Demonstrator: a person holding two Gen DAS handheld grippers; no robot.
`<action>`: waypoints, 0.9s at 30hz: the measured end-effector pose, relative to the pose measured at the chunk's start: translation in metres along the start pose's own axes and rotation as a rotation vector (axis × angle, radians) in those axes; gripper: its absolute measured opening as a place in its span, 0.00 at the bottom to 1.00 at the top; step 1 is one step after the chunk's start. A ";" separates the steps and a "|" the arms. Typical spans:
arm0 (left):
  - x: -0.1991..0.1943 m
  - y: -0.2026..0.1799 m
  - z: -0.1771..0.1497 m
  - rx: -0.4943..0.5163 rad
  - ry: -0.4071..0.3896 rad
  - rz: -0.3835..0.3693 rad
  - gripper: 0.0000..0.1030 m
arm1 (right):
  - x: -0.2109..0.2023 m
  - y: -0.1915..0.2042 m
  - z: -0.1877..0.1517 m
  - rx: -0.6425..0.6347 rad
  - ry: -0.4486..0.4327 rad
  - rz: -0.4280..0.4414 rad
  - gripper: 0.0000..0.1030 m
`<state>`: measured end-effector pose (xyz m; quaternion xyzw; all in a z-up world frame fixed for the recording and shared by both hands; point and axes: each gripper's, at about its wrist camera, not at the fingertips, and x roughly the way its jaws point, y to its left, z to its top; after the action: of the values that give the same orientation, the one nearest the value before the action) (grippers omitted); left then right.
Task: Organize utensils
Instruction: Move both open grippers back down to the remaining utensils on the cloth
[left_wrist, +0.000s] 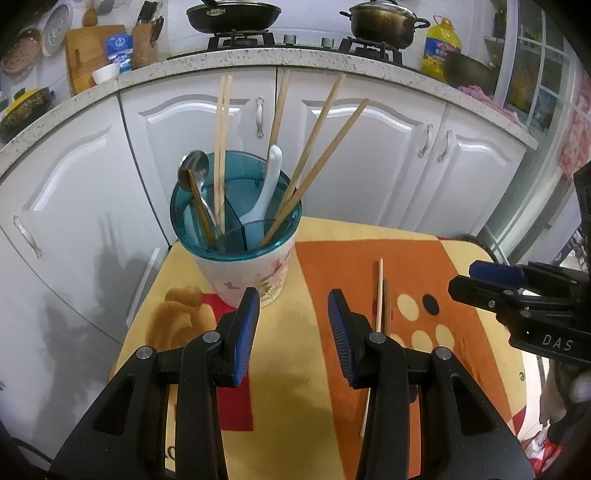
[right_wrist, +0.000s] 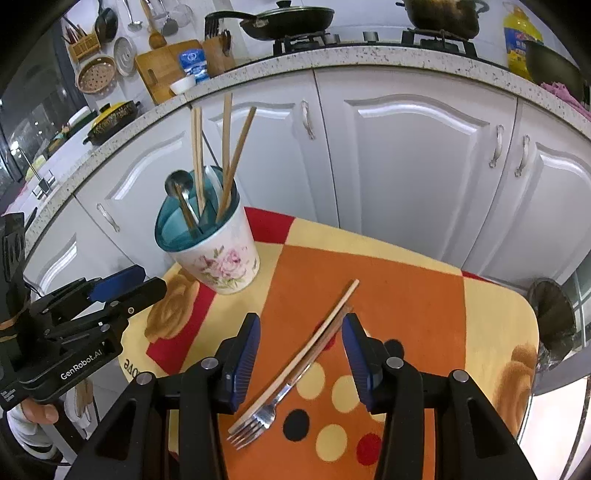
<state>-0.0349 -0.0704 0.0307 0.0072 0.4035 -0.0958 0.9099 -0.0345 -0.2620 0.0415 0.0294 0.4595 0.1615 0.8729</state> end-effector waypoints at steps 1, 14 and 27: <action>0.001 -0.001 0.000 0.000 0.003 0.001 0.37 | 0.001 -0.001 -0.001 0.001 0.006 -0.001 0.43; 0.011 -0.001 -0.008 -0.006 0.029 0.006 0.36 | 0.018 -0.006 -0.011 0.006 0.068 -0.016 0.43; 0.037 0.006 -0.025 -0.027 0.113 -0.022 0.37 | 0.069 -0.032 -0.027 0.068 0.170 -0.060 0.43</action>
<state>-0.0282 -0.0680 -0.0141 -0.0042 0.4556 -0.1000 0.8845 -0.0118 -0.2732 -0.0351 0.0312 0.5377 0.1215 0.8337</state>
